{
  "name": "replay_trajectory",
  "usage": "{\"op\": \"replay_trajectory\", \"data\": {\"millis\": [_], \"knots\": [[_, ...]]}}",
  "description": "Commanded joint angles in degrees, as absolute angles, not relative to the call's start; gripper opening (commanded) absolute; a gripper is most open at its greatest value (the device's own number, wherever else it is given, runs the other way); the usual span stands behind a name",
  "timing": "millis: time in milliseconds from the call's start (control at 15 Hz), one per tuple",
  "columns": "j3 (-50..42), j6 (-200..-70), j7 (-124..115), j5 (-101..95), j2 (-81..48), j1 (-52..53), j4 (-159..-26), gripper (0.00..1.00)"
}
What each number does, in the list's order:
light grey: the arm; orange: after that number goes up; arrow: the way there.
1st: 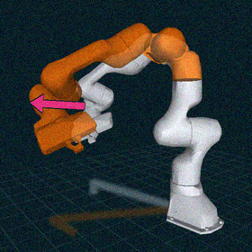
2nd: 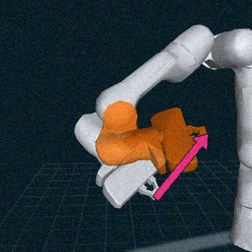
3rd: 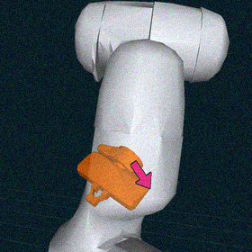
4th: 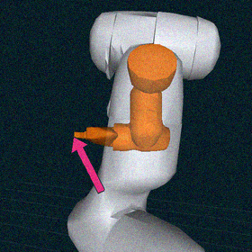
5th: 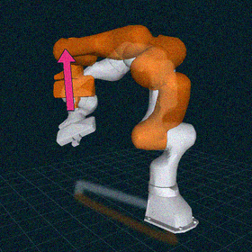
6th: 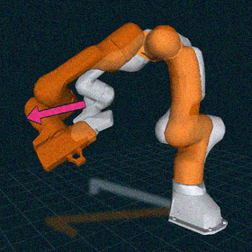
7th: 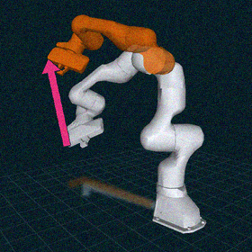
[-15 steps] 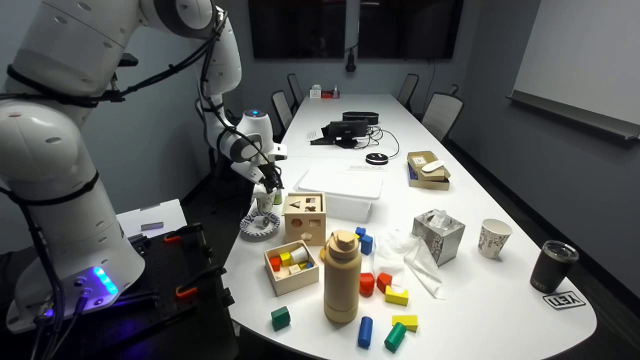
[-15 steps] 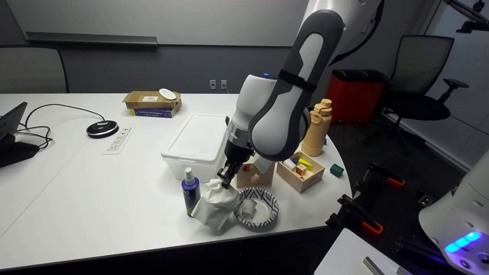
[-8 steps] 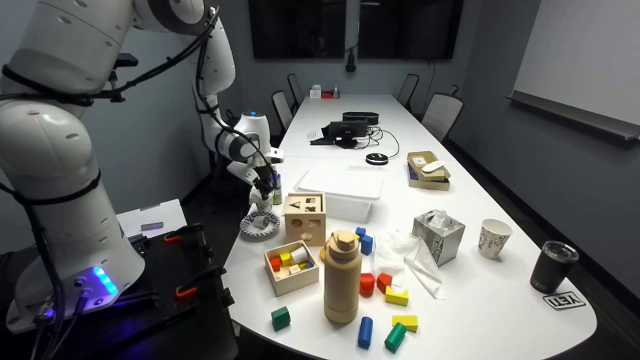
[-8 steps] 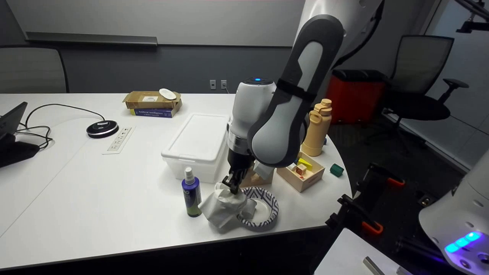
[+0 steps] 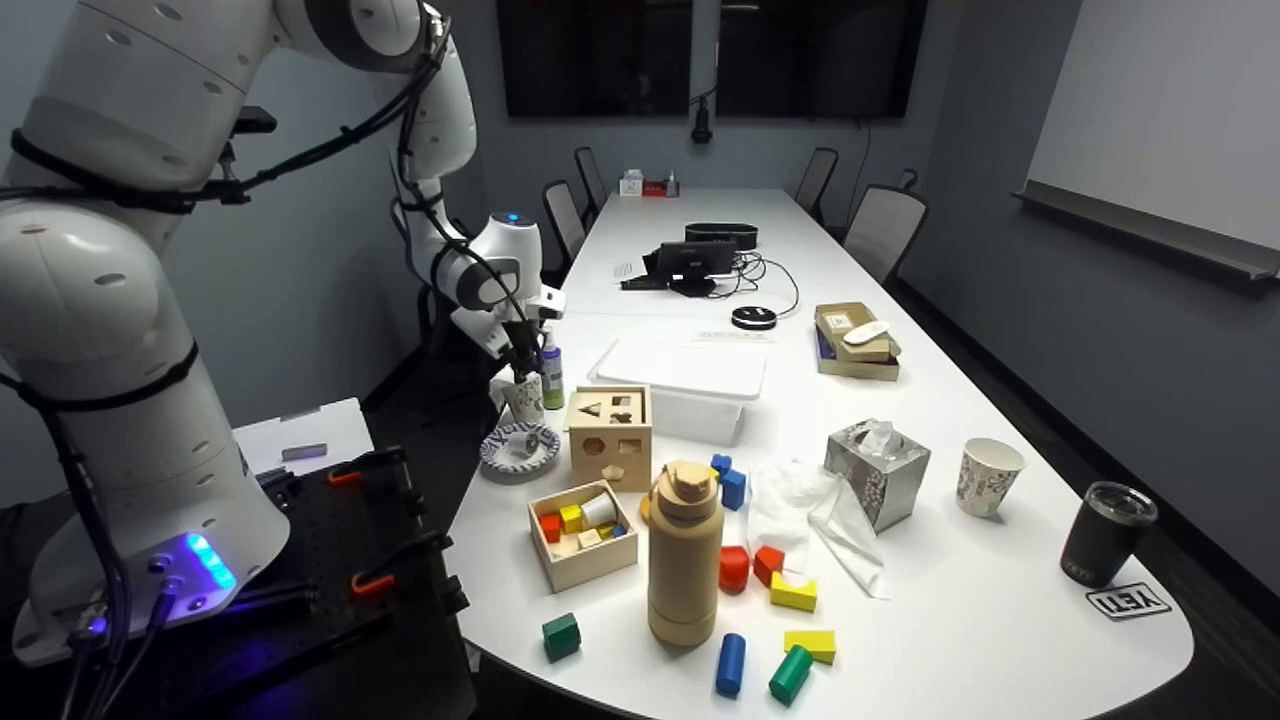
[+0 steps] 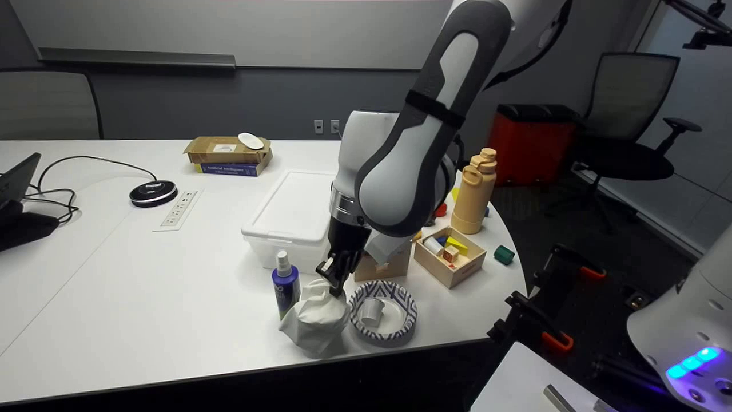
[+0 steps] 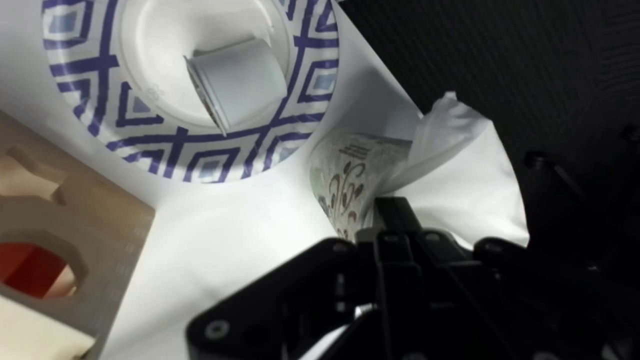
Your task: Use the napkin to wipe the rim of the paper cup
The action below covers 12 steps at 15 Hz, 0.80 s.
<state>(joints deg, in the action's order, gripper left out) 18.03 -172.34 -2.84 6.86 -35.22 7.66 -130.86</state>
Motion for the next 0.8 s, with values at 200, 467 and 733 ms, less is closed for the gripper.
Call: {"op": "replay_trajectory", "data": {"millis": [200, 467, 733], "knots": [[19.7, -169.9, -3.4, 8.2, -33.3, 5.5, -131.1, 0.0], [20.6, -166.9, -3.2, 8.7, -30.3, 4.9, -132.3, 0.0], [22.9, -162.3, -2.2, 11.4, -25.9, 3.4, -133.0, 0.0]]}}
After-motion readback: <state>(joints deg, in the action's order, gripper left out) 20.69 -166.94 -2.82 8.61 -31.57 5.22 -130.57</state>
